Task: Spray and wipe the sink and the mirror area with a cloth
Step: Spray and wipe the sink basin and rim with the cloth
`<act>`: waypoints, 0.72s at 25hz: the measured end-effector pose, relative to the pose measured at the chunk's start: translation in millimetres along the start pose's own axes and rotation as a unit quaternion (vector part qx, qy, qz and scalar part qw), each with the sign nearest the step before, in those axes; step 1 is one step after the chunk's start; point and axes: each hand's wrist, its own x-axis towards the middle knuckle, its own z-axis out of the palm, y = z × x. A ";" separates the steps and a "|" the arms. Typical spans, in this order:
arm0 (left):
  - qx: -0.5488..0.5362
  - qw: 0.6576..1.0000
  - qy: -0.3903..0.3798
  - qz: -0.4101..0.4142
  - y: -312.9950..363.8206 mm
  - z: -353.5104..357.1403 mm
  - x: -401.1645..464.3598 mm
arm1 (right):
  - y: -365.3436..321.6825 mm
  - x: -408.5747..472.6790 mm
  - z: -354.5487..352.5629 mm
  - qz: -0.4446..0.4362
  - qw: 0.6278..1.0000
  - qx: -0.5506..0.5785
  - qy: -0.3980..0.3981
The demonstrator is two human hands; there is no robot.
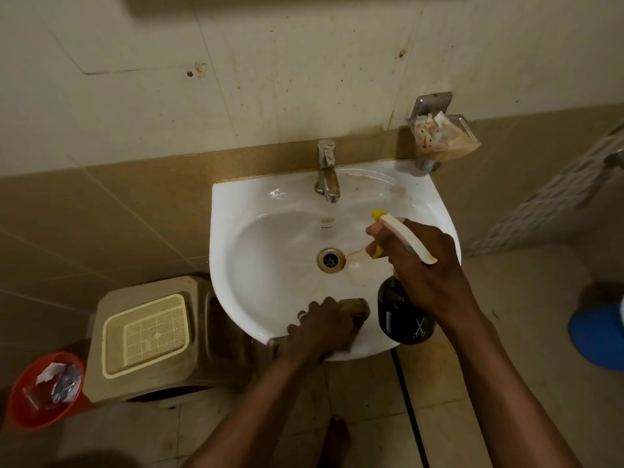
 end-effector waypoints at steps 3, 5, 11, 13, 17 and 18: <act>-0.139 0.987 -0.055 0.050 22.5 20.4 -8.3 | -3.4 1.3 -10.6 0.002 0.999 -0.001 0.032; -0.308 0.945 -0.082 0.076 31.9 5.6 -27.7 | -6.7 0.9 -16.9 0.006 0.999 0.012 0.050; -0.648 0.759 -0.002 0.068 -11.9 -100.9 -23.8 | -9.6 -2.6 -3.9 0.038 0.995 0.064 0.066; -0.609 0.781 0.107 0.086 -31.6 -136.7 -16.7 | -7.6 -6.4 15.9 0.057 0.997 0.033 0.032; -0.423 0.852 0.285 0.118 -53.7 -165.7 -9.1 | -3.3 -23.4 58.8 0.110 0.990 -0.070 -0.058; -0.383 0.857 0.317 0.137 -55.2 -164.4 -7.2 | -1.8 -28.5 67.2 0.131 0.986 -0.075 -0.072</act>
